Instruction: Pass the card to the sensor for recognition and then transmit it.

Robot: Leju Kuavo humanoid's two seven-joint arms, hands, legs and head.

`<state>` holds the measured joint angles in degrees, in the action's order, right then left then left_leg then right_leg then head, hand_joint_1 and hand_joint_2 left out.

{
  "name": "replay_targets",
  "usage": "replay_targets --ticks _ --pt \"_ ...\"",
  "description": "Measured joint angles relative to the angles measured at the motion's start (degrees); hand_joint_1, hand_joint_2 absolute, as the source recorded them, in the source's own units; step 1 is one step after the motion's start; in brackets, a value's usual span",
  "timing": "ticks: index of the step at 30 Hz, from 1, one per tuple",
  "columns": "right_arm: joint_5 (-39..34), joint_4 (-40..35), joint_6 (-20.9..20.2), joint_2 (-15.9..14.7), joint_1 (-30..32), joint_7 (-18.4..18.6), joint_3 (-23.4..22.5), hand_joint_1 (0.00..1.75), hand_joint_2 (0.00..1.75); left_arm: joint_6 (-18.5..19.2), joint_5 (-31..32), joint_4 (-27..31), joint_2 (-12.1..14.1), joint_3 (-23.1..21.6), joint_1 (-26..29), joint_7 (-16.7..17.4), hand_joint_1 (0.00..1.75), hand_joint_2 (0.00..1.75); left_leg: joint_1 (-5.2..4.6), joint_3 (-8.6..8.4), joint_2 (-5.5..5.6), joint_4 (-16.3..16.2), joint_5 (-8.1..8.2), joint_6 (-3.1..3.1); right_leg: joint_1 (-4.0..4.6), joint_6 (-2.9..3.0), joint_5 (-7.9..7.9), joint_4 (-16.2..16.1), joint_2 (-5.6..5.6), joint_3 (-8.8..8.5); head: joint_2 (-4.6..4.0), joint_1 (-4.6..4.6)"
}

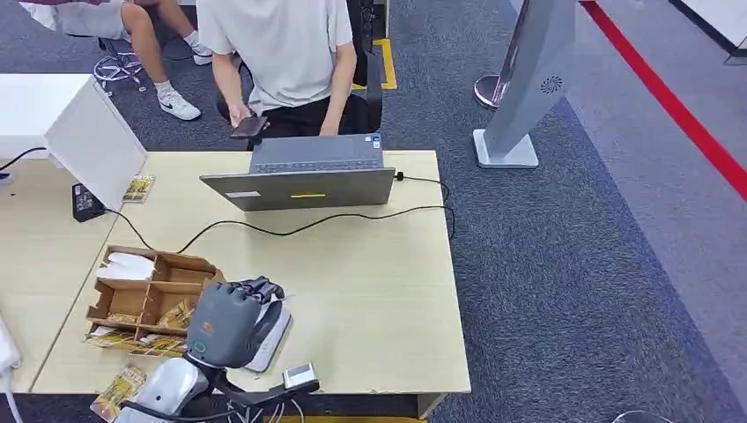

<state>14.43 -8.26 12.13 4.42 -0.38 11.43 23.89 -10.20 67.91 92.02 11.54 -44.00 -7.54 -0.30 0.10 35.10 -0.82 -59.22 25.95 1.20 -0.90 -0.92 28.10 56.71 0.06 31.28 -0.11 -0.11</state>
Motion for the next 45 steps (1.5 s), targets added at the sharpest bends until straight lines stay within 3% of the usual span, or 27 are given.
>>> replay_targets --ticks 8,14,24,35,45 --pt "0.0 0.0 0.0 0.0 0.0 0.1 0.0 0.00 1.75 4.2 -0.6 -3.1 0.4 -1.0 -1.9 3.3 1.75 1.75 0.00 0.00 0.00 0.0 0.00 0.00 0.00 0.00 0.00 0.0 0.00 0.00 0.00 0.00" --pt "0.0 0.1 0.0 0.0 0.0 0.3 0.0 0.00 1.75 7.8 2.1 -6.3 1.0 -1.0 -3.0 9.2 1.75 1.75 0.00 0.00 0.00 0.0 0.00 0.00 0.00 0.00 0.00 0.0 0.00 0.00 0.00 0.00" --pt "0.0 0.3 0.2 0.1 0.0 0.5 0.0 0.00 1.75 8.7 3.8 -13.5 3.8 -0.9 -4.7 10.2 1.75 1.75 0.01 0.00 0.02 0.0 -0.01 0.00 0.00 0.00 0.00 0.0 -0.03 -0.03 0.00 0.00" --pt "0.1 0.3 0.1 0.2 0.0 0.9 0.0 0.00 1.75 10.8 2.5 -14.7 4.2 -0.9 -6.1 9.0 1.75 1.75 0.00 -0.02 0.03 0.0 -0.01 0.00 0.00 0.00 0.00 0.0 -0.03 -0.04 0.00 0.00" --pt "0.1 0.3 0.0 0.2 0.0 1.1 0.0 0.00 1.75 9.6 1.5 -14.9 4.0 -0.9 -6.5 8.6 1.75 1.75 0.00 -0.02 0.03 0.0 -0.02 0.00 0.00 0.00 0.00 0.0 -0.04 -0.06 0.00 0.00"
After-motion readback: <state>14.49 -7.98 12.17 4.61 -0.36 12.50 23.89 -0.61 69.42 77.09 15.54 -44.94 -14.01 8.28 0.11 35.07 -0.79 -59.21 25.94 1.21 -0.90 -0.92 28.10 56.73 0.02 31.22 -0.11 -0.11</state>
